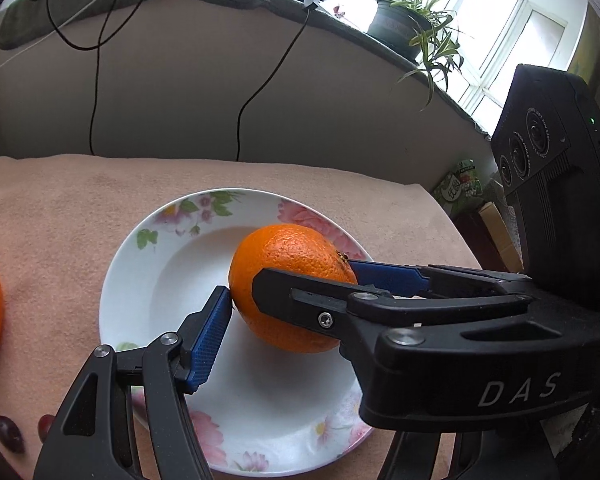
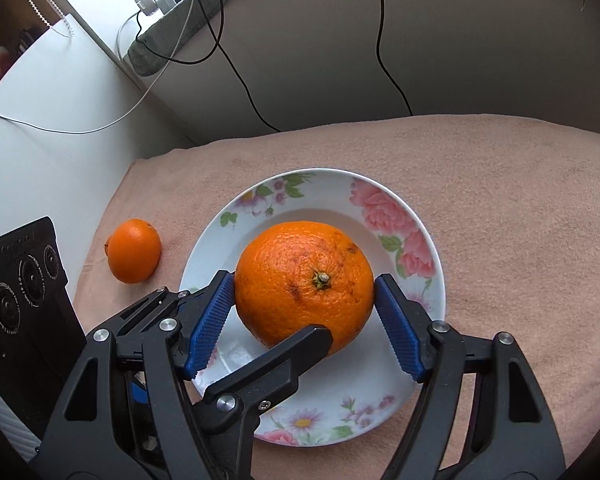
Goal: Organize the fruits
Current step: 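Lower the orange onto the plate and open the right tool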
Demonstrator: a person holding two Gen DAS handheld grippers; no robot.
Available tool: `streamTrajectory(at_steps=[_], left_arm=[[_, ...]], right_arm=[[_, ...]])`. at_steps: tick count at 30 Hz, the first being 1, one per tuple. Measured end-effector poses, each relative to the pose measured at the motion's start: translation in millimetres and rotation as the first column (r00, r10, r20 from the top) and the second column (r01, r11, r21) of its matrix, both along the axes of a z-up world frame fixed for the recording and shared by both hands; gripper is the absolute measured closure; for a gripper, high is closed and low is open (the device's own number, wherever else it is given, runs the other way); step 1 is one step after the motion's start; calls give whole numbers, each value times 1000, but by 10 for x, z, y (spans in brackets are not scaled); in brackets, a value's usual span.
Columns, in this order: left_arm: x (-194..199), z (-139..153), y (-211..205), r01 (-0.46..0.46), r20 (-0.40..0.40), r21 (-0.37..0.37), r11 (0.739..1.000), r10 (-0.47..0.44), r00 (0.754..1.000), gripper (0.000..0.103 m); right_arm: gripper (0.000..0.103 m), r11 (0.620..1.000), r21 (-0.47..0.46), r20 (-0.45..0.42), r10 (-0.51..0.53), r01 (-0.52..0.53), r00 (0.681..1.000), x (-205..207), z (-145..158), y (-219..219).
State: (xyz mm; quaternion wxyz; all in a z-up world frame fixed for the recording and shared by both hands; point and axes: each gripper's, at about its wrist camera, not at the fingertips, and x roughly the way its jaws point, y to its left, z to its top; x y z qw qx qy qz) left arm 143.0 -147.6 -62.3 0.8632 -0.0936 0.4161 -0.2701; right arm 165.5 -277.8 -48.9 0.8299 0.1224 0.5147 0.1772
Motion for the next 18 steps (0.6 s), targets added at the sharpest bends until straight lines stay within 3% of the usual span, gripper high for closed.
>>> streamTrajectory(at_steps=[13,18], left_arm=[[-34,11,84,-20,-29,33,999,21,999,36],[-129,-6,216,-34,-28,54,998,36,999,34]], right_arm=[[27,999,-40,45,-15,17,999,-36,115,38],[21,998,-23,53,-51,52,997,-82,140,-36]])
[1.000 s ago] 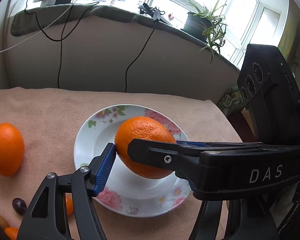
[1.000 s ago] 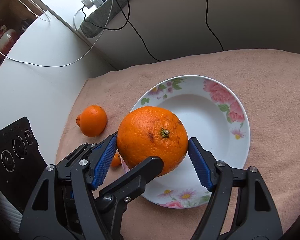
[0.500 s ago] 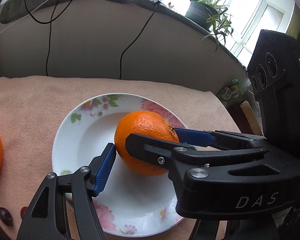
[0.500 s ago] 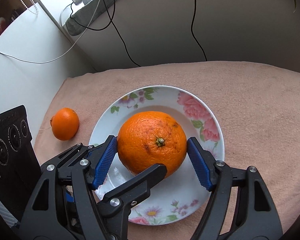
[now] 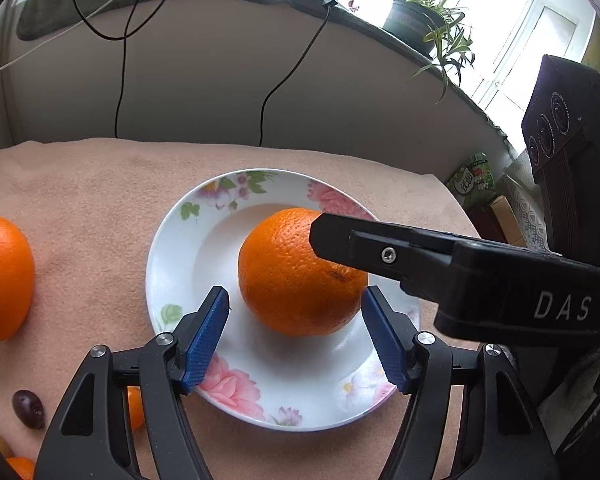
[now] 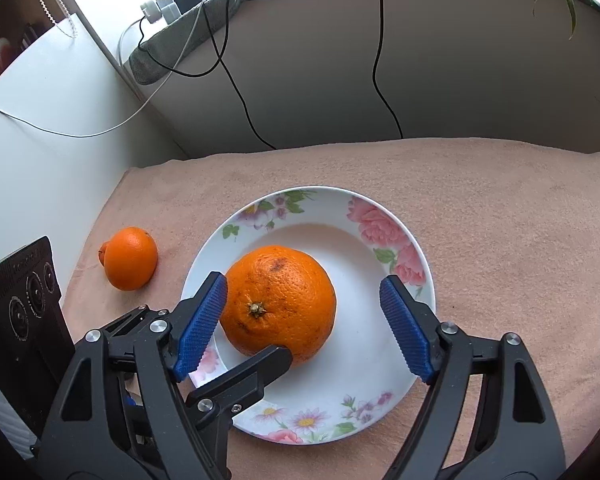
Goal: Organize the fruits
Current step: 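Lower the orange onto the plate and open the right tool, then move the right tool to the second large orange and grasp it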
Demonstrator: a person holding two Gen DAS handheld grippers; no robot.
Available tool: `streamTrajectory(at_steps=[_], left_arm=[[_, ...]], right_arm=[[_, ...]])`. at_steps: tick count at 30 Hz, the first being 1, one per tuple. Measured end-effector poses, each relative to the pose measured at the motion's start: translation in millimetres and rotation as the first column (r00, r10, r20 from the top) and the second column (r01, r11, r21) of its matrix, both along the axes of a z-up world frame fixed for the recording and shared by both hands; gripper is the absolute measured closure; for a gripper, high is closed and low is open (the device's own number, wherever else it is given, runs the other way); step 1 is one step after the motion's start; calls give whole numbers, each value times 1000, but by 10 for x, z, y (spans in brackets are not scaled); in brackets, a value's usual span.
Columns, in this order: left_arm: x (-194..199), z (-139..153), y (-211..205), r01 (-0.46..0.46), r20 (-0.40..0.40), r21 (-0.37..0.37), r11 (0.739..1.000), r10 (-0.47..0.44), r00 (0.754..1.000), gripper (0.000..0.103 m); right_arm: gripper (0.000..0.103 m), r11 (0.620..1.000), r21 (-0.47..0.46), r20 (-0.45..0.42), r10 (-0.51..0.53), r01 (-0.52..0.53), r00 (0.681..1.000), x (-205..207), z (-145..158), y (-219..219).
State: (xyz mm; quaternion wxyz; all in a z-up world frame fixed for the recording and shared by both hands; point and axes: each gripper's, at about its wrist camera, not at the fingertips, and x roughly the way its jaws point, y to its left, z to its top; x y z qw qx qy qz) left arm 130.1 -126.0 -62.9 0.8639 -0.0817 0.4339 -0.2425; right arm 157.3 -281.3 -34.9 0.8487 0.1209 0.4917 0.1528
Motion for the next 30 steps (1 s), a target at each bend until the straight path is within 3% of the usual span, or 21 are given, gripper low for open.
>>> streamTrajectory(at_steps=[17,28,30], left_arm=[[-291,152,331,-65,84,35,997,61,995,34],[-364,212,784,-167,112,64,984,159,981,34],[-364,212,884,-188,106,68,980,180,978,30]], right_arm=[[20,996,-82,119,-12,22,993,-260,178,100],[20,996,-90,171,6,10,985,-358,298,219],[14,995,-98,167,19,-3,986,-347,307,266]])
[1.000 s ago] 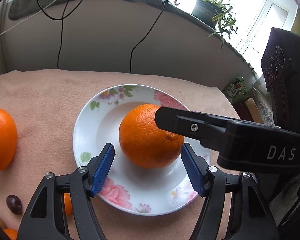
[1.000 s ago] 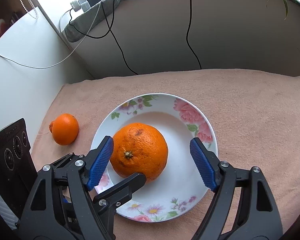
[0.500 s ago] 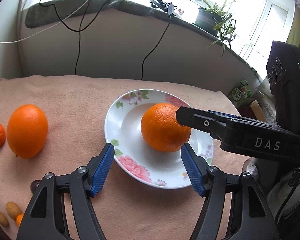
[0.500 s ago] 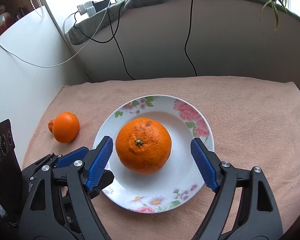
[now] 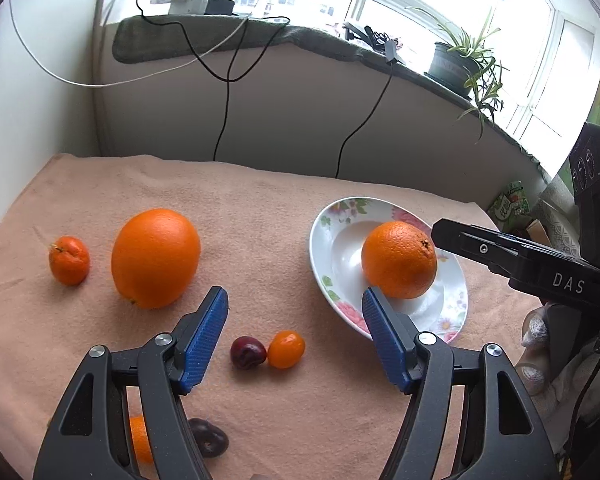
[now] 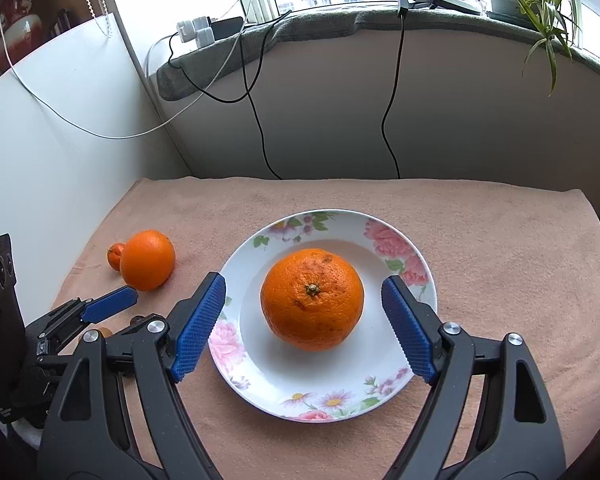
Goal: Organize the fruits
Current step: 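Move the right tool to the second large orange and grasp it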
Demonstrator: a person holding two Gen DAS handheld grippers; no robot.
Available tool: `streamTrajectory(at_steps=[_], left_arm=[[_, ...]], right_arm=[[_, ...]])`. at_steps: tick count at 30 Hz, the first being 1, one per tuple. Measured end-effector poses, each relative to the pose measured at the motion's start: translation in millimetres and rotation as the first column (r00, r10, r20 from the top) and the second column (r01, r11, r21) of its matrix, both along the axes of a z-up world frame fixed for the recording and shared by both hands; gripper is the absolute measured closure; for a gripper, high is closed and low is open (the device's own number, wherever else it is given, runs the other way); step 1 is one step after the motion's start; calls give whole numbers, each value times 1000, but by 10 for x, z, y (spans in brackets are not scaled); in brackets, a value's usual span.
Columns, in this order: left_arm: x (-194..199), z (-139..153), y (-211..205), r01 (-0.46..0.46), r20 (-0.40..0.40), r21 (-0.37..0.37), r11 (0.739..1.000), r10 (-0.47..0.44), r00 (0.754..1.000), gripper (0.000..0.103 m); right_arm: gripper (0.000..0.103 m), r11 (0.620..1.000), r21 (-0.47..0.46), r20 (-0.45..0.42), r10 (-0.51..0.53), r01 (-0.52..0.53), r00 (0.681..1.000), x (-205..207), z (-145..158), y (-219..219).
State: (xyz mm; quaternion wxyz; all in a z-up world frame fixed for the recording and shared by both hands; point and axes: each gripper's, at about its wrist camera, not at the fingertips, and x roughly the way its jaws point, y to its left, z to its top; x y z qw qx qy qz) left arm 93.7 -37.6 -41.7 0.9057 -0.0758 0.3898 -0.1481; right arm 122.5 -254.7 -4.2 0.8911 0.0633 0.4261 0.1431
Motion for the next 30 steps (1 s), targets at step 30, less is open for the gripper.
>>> streamTrajectory(at_steps=[30], left_arm=[[202,-169,825,-104,-57,-17,994,103,993,29]], right_arm=[[7,972,148,-154,202,-180,967,486,-225,1021]])
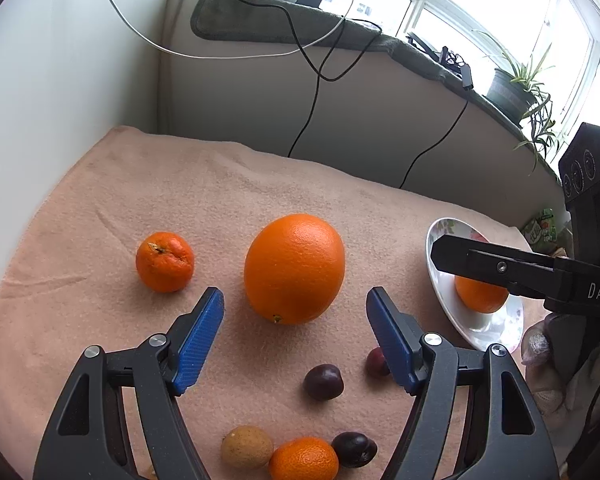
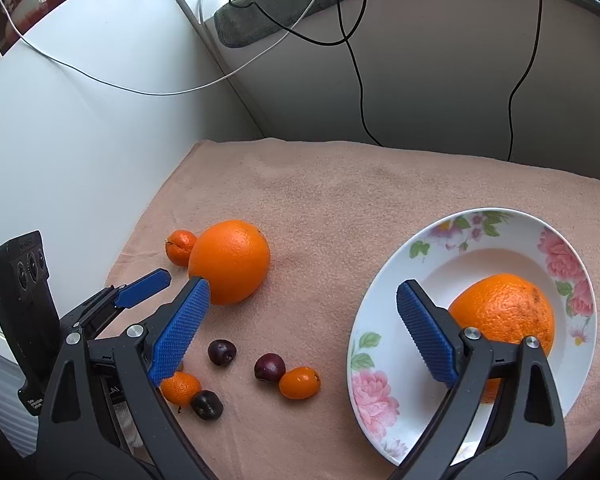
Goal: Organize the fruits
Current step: 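Move the right tool to the second large orange and grasp it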
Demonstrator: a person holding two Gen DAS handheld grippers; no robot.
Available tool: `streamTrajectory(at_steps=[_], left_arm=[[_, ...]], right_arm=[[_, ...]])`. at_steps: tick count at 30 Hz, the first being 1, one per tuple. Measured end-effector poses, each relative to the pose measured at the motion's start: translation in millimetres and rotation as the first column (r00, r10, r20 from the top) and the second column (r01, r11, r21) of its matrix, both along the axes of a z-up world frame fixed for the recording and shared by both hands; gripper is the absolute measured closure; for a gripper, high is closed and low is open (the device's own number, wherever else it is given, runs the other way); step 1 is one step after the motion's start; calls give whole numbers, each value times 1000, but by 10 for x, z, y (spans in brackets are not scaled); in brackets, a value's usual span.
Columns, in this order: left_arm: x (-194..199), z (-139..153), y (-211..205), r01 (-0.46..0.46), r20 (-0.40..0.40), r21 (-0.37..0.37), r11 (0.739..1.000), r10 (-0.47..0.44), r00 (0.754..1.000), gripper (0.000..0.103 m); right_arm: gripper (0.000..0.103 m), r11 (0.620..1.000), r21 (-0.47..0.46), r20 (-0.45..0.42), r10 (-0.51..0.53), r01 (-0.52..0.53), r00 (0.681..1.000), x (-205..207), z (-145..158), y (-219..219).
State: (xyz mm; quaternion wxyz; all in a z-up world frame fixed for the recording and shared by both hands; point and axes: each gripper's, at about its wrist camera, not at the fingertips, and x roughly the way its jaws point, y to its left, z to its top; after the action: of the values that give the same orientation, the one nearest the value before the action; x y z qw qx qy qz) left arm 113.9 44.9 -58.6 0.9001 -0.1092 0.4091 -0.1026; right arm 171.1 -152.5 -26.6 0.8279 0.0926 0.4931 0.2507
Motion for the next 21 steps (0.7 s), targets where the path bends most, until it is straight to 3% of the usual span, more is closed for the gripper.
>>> streamTrajectory(at_steps=[21], left_arm=[[205,-158,26,29,-59,-46,999,-31,998,31]], right_arm=[[7,995,91,-139,58,-45,989,348,-336,558]])
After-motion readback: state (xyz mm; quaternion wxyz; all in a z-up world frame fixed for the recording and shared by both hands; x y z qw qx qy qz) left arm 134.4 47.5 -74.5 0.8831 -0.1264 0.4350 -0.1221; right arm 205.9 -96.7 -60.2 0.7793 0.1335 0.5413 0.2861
